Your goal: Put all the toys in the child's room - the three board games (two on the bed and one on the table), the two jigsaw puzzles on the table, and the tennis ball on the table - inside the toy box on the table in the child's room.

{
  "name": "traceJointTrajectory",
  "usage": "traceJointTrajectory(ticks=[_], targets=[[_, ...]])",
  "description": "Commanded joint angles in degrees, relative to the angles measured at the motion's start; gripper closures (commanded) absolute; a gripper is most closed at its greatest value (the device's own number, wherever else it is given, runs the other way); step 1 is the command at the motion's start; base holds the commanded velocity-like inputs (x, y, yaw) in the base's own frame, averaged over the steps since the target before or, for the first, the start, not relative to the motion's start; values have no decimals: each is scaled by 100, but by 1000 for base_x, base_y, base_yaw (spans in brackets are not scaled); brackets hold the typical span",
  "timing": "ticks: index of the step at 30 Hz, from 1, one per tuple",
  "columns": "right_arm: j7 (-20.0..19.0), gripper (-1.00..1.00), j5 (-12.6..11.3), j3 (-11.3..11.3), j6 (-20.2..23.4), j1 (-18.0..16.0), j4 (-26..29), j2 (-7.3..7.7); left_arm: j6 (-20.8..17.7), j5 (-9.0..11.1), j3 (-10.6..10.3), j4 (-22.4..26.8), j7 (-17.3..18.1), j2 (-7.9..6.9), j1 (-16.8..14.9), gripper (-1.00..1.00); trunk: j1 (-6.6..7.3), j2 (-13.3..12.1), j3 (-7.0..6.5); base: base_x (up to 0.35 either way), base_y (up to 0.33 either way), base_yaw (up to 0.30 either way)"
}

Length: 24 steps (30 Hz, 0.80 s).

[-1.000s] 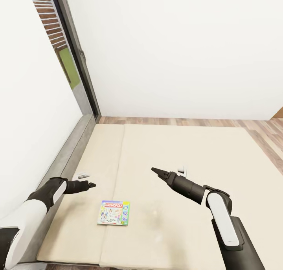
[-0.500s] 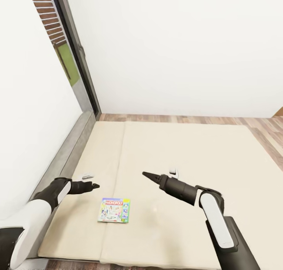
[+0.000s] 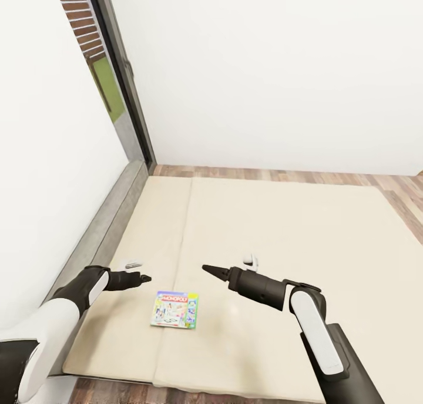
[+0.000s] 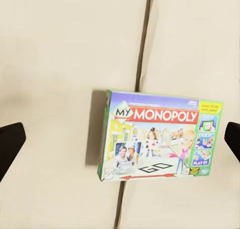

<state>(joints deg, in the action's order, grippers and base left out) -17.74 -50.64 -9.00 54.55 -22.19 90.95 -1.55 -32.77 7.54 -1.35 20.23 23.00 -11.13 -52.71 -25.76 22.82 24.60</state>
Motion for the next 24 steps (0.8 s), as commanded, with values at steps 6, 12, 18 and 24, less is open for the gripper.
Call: traceJointTrajectory(ticks=[6,12,18,24], targets=[[-38,-100,44,30,27,-4,1,-21,-41,64,-13,7,3,-3,-2,-100,-3,10,65,0,0,93],[-40,-100,45,37,13,-4,1,-8,-38,84,-8,7,52,-3,-2,-100,-3,10,120,0,0,93],[-58,-100,42,46,5,-4,1,14,-37,100,-6,7,116,-3,-2,-100,-3,10,176,0,0,93],[-89,-100,4,201,28,-4,1,34,-37,104,-7,24,563,-3,-2,-100,-3,10,231,0,0,83]])
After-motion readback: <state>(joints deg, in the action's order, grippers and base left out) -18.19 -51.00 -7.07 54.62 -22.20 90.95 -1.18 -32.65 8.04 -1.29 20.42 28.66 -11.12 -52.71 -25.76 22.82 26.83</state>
